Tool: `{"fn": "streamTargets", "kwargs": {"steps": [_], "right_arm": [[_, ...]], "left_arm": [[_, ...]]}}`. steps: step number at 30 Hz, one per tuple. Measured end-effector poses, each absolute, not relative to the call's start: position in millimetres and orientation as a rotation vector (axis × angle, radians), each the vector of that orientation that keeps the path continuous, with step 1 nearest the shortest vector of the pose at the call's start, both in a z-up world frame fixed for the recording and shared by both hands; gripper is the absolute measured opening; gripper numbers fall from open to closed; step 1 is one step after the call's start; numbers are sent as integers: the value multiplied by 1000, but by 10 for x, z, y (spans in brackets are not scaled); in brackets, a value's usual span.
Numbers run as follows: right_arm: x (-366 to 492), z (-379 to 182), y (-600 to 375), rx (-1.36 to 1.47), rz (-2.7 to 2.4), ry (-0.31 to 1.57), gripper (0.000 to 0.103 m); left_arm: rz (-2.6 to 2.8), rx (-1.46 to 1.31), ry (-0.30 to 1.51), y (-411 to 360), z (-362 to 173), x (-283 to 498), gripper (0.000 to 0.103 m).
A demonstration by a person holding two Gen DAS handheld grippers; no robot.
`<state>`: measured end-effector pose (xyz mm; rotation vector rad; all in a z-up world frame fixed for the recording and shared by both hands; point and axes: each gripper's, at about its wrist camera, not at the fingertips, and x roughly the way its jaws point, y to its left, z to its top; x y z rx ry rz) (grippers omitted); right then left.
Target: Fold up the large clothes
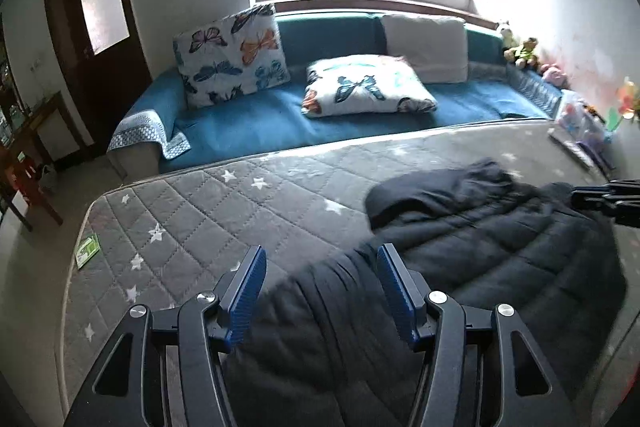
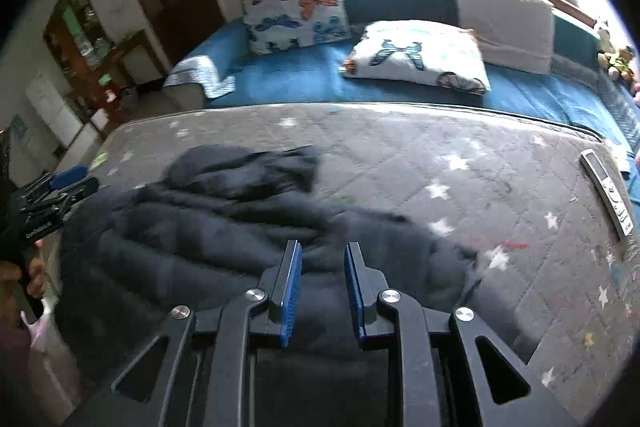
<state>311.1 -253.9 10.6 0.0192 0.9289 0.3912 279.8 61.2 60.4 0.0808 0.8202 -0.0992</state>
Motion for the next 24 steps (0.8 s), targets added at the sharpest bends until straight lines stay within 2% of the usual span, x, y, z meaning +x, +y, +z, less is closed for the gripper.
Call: {"fn": "streamTargets", "kwargs": {"steps": [7, 9, 13, 18, 24], "right_arm": [[2589, 163, -2046, -87, 532, 955, 26], [2489, 133, -1925, -110, 557, 966, 30], [2342, 2, -1720, -152, 578, 986, 32], [2312, -169, -1603, -206, 547, 984, 36], [2418, -428, -1554, -218, 537, 1033, 37]], "left_arm": [[-212, 92, 805, 398, 733, 1984, 62], [-231, 82, 807, 370, 680, 1800, 62], [-242, 55, 821, 381, 496, 1514, 62], [-214, 1, 866, 565, 213, 1495, 62], [-212, -38, 857, 683, 59, 1532, 62]]}}
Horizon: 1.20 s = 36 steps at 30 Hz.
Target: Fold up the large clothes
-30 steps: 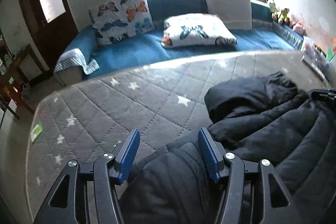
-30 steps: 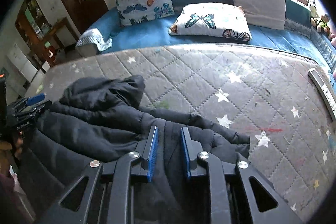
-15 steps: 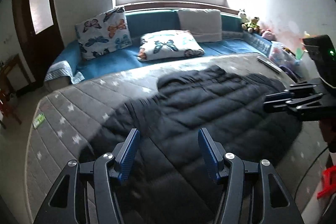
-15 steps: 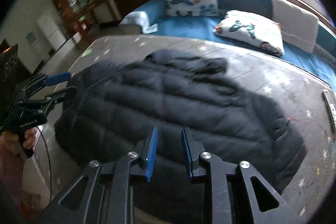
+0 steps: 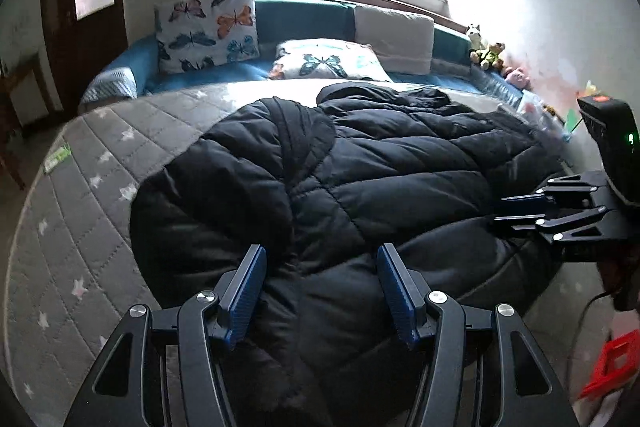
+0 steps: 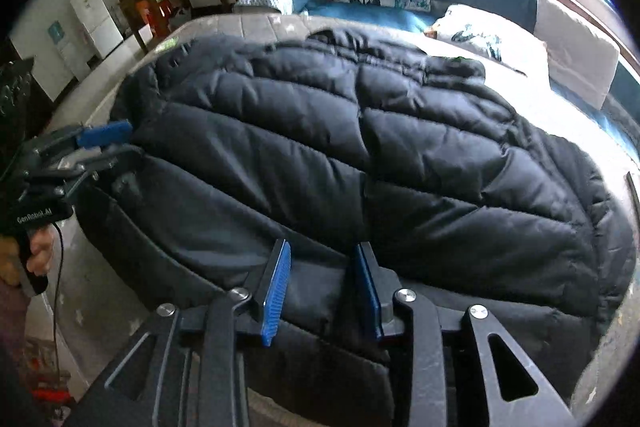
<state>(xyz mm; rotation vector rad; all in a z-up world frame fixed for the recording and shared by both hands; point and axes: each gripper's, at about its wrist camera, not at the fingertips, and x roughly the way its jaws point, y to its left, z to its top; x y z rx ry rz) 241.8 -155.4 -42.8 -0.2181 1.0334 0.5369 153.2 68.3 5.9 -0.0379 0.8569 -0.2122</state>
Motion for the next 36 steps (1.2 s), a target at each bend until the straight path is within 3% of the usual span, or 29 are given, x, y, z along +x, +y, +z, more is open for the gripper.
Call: {"fn": "streamTargets", "kwargs": {"steps": [6, 12, 25, 36], "right_arm": [[2490, -246, -1564, -217, 556, 1085, 37], [2851, 11, -1449, -161, 550, 1017, 37], [3371, -487, -1055, -161, 544, 1065, 37], [3083, 75, -2205, -54, 331, 1040, 37]], "left_arm": [[-260, -109, 833, 790, 340, 1652, 62], [-246, -166, 832, 930, 514, 2175, 59], [-199, -294, 955, 1230, -8, 2717, 50], [-183, -270, 944, 1193, -73, 2651, 50]]}}
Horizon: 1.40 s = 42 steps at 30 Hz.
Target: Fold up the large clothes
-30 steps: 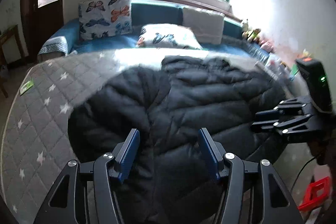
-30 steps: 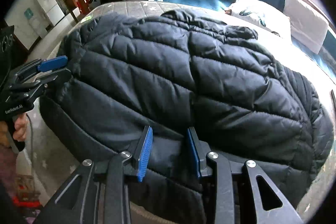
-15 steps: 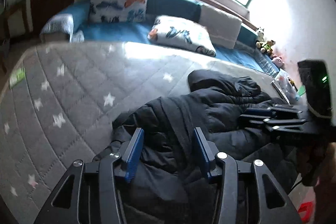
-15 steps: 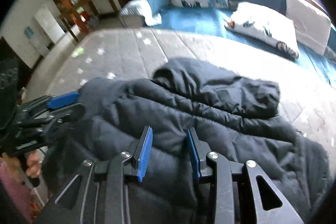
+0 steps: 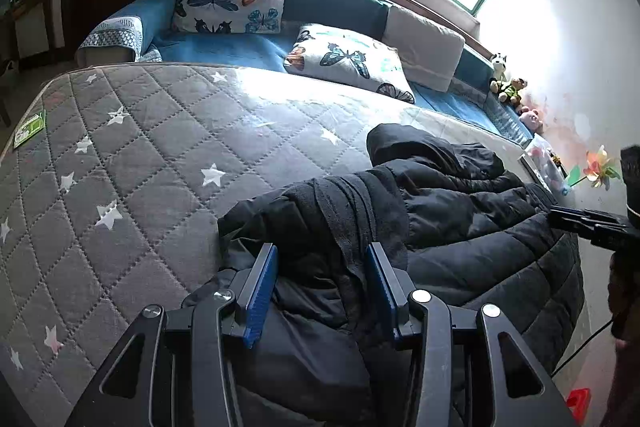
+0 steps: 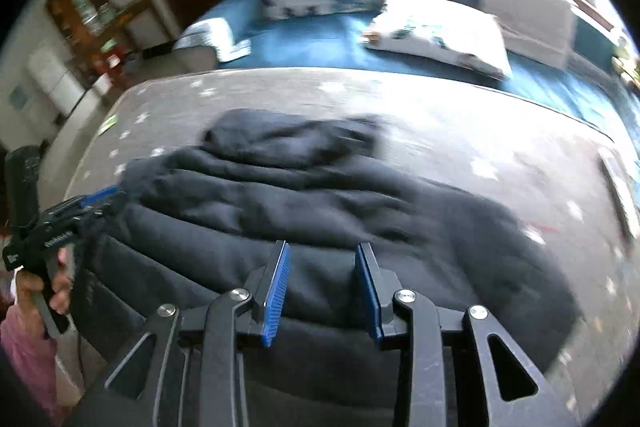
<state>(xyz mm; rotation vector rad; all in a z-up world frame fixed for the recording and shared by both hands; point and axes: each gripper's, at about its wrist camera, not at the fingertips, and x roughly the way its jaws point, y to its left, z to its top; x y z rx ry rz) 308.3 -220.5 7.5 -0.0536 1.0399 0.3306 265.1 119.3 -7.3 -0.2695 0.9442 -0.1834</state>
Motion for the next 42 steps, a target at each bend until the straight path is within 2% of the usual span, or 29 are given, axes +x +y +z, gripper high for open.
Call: {"fn": "streamTargets", "kwargs": {"steps": [7, 17, 23, 37, 42], "right_arm": [[3141, -375, -2743, 40, 275, 1099, 34], [2544, 212, -2883, 10, 310, 1043, 37], [2246, 105, -2893, 20, 390, 1079, 37], [2306, -384, -2884, 36, 398, 1147, 37], [2264, -332, -2837, 1, 386, 1132, 37]], "left_arm": [[-165, -238, 947, 1126, -84, 2637, 50], [-164, -234, 880, 1107, 276, 2329, 50], [-211, -192, 830, 1008, 554, 1805, 50], [-202, -244, 915, 1144, 19, 1585, 50], [-203, -307, 895, 1245, 111, 1540, 50]]}}
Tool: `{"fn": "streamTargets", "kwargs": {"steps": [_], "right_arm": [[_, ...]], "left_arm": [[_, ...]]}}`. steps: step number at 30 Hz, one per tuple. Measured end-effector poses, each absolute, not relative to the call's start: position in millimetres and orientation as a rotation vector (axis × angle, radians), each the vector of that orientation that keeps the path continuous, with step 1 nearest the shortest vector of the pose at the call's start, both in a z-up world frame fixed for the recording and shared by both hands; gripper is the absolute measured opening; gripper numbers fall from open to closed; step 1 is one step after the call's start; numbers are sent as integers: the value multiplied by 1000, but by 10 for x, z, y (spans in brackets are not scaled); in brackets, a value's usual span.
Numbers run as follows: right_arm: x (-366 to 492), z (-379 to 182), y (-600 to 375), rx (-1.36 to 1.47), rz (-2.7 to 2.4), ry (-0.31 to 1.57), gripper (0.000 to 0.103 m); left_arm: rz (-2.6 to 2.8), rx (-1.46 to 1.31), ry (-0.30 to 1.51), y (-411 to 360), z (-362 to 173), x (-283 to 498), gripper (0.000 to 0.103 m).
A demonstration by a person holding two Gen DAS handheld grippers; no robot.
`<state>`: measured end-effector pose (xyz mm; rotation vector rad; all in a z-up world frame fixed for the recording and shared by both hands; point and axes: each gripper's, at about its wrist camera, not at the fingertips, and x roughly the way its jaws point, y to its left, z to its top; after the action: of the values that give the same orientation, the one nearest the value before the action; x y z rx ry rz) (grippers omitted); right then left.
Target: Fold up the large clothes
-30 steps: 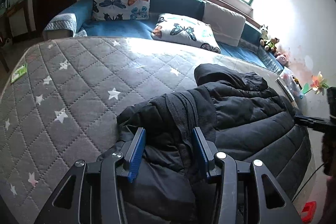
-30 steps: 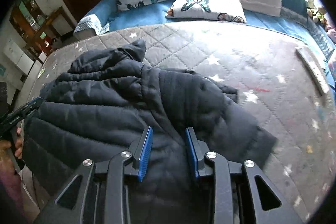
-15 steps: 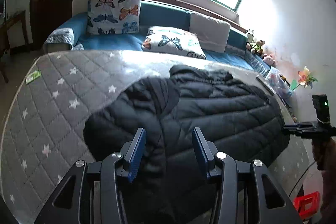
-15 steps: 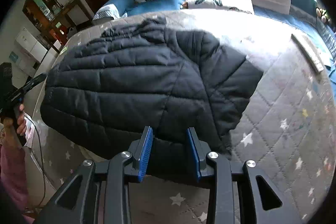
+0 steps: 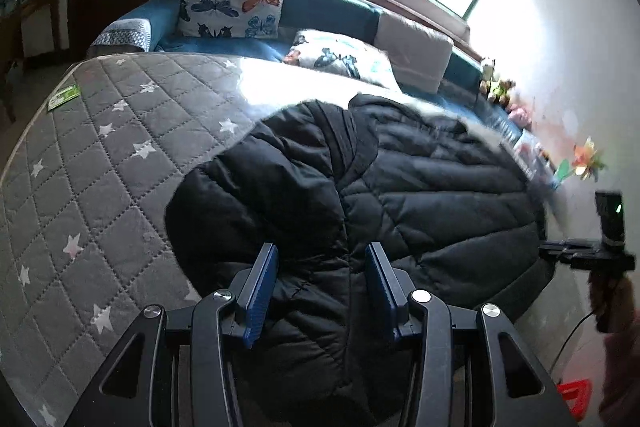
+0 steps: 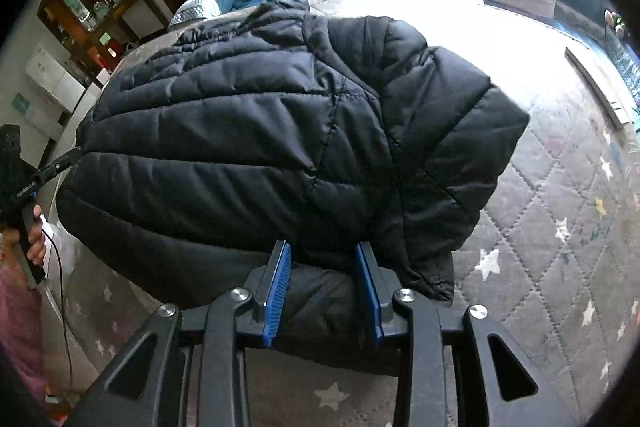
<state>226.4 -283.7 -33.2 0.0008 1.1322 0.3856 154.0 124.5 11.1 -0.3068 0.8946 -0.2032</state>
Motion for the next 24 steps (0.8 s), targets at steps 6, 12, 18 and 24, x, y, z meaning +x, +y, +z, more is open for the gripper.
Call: {"fn": "streamTargets", "kwargs": {"steps": [6, 12, 18, 24], "right_arm": [[2158, -78, -3103, 120, 407, 1046, 53], [2184, -152, -3438, 275, 415, 1025, 69], [2306, -402, -3628, 439, 437, 1074, 70], [2489, -612, -3706, 525, 455, 1128, 73]], "left_arm": [[-137, -418, 826, 1593, 334, 1380, 79], [-152, -582, 886, 1834, 49, 1455, 83], [-167, -737, 886, 1982, -215, 1500, 83], [-192, -820, 916, 2013, -440, 1589, 83]]}}
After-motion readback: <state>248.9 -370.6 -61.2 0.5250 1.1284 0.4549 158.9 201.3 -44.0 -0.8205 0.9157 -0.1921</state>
